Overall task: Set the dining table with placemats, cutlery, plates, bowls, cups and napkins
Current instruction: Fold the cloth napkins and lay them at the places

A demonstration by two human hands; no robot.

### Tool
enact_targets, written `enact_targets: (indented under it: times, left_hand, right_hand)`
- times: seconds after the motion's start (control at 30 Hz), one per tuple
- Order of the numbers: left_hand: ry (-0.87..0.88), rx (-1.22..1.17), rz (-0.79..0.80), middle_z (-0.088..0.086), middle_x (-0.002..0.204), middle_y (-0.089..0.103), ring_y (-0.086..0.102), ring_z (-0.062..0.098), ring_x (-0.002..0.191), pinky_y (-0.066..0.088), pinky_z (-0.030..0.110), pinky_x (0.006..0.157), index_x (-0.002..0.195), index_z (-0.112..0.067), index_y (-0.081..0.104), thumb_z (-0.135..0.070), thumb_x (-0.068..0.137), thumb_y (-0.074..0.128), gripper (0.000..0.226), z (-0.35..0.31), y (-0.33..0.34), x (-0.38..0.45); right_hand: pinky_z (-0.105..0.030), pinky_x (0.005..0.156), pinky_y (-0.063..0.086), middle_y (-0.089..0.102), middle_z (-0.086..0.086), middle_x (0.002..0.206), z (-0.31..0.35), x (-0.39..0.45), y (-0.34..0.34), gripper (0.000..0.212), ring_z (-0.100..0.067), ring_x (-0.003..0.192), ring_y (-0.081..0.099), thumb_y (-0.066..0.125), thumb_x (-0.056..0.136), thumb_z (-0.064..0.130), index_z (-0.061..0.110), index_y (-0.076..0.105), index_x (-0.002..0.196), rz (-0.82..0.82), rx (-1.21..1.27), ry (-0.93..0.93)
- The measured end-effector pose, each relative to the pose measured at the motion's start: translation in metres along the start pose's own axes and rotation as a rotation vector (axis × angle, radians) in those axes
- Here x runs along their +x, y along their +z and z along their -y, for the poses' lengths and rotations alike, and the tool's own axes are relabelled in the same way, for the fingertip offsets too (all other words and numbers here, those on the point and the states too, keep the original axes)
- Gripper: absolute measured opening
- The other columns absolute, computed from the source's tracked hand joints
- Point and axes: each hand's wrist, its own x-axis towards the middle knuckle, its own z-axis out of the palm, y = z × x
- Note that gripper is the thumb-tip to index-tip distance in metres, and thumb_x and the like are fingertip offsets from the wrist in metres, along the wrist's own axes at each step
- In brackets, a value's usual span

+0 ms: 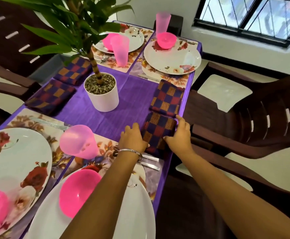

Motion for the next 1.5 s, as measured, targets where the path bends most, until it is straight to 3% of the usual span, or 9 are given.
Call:
enact_targets:
  times: [0.07,0.13,0.27,0.4,0.67,0.87,1.0,1.13,1.5]
  left_hand:
    - [0.066,0.131,-0.095,0.014,0.131,0.041,0.044,0.033,0.119,0.047,0.04,0.091,0.141,-0.024,0.033,-0.028,0.082,0.073,0.071,-0.004,0.007,-0.007]
    - [0.104,0.261,-0.144,0.014,0.133,0.038,0.041,0.032,0.12,0.044,0.04,0.095,0.145,-0.032,0.032,-0.027,0.089,0.064,0.064,-0.008,0.014,-0.012]
    - [0.014,0.393,-0.138,0.016,0.14,0.034,0.033,0.037,0.127,0.034,0.043,0.101,0.146,-0.039,0.031,-0.034,0.099,0.047,0.049,-0.015,0.021,-0.015]
    - [0.016,0.447,-0.193,0.017,0.146,0.029,0.031,0.037,0.13,0.032,0.042,0.102,0.147,-0.028,0.032,-0.028,0.097,0.051,0.053,-0.026,0.022,-0.039]
    - [0.092,0.276,-0.353,0.003,0.139,0.04,0.033,0.028,0.129,0.032,0.039,0.103,0.122,-0.026,0.054,-0.029,0.091,0.054,0.032,-0.038,0.025,-0.17]
    - [0.068,0.142,-0.499,-0.005,0.133,0.046,0.034,0.025,0.126,0.033,0.035,0.098,0.118,-0.032,0.059,-0.03,0.089,0.056,0.03,-0.03,0.038,-0.332]
    - [0.017,0.108,-0.575,-0.008,0.13,0.046,0.034,0.023,0.124,0.032,0.035,0.096,0.115,-0.034,0.059,-0.03,0.087,0.057,0.028,-0.008,0.054,-0.436]
    - [-0.05,0.094,-0.678,-0.004,0.126,0.05,0.036,0.026,0.124,0.032,0.035,0.099,0.112,-0.032,0.063,-0.031,0.087,0.056,0.025,0.026,0.053,-0.518]
    - [-0.239,0.023,-0.943,-0.001,0.125,0.053,0.038,0.028,0.119,0.035,0.037,0.094,0.112,-0.029,0.063,-0.03,0.082,0.064,0.03,0.179,-0.047,-0.629]
  right_hand:
    - [-0.046,0.106,0.039,0.03,-0.013,0.146,-0.003,-0.012,0.001,0.067,-0.032,0.131,0.031,0.07,0.081,0.012,0.02,0.041,0.14,-0.054,-0.246,-0.196]
    - [-0.053,0.101,0.041,0.04,-0.015,0.144,-0.012,-0.019,0.004,0.044,-0.037,0.127,0.038,0.062,0.088,0.019,0.015,0.054,0.131,-0.055,-0.492,-0.368]
    - [-0.051,0.109,0.025,0.028,-0.004,0.156,-0.011,-0.022,-0.003,0.048,-0.034,0.138,0.027,0.038,0.099,0.035,0.024,0.036,0.146,0.144,-0.732,-0.329]
    - [-0.053,0.113,0.017,0.014,0.005,0.16,0.007,-0.029,-0.035,0.057,-0.033,0.145,0.009,0.047,0.097,0.036,0.032,0.026,0.149,0.322,-0.637,-0.224]
    - [-0.04,0.11,0.028,0.048,0.0,0.14,0.004,-0.136,-0.094,0.034,-0.026,0.136,0.032,0.062,0.088,0.025,0.024,0.062,0.122,0.098,-0.287,-0.431]
    - [-0.03,0.097,0.031,0.06,-0.001,0.118,0.0,-0.274,-0.139,0.028,-0.025,0.121,0.047,0.067,0.081,0.016,0.019,0.068,0.109,0.057,-0.08,-0.584]
    - [-0.037,0.096,0.039,0.064,-0.002,0.109,-0.007,-0.363,-0.156,0.031,-0.028,0.112,0.053,0.059,0.075,0.029,0.018,0.069,0.102,0.086,0.052,-0.653]
    - [-0.043,0.097,0.041,0.062,-0.001,0.112,-0.005,-0.439,-0.153,0.023,-0.027,0.114,0.051,0.069,0.079,0.022,0.023,0.068,0.102,0.173,0.094,-0.694]
    - [-0.03,0.098,0.028,0.057,-0.006,0.119,0.112,-0.564,-0.052,0.029,-0.026,0.119,0.045,0.067,0.08,0.013,0.019,0.062,0.108,0.262,0.155,-0.854]
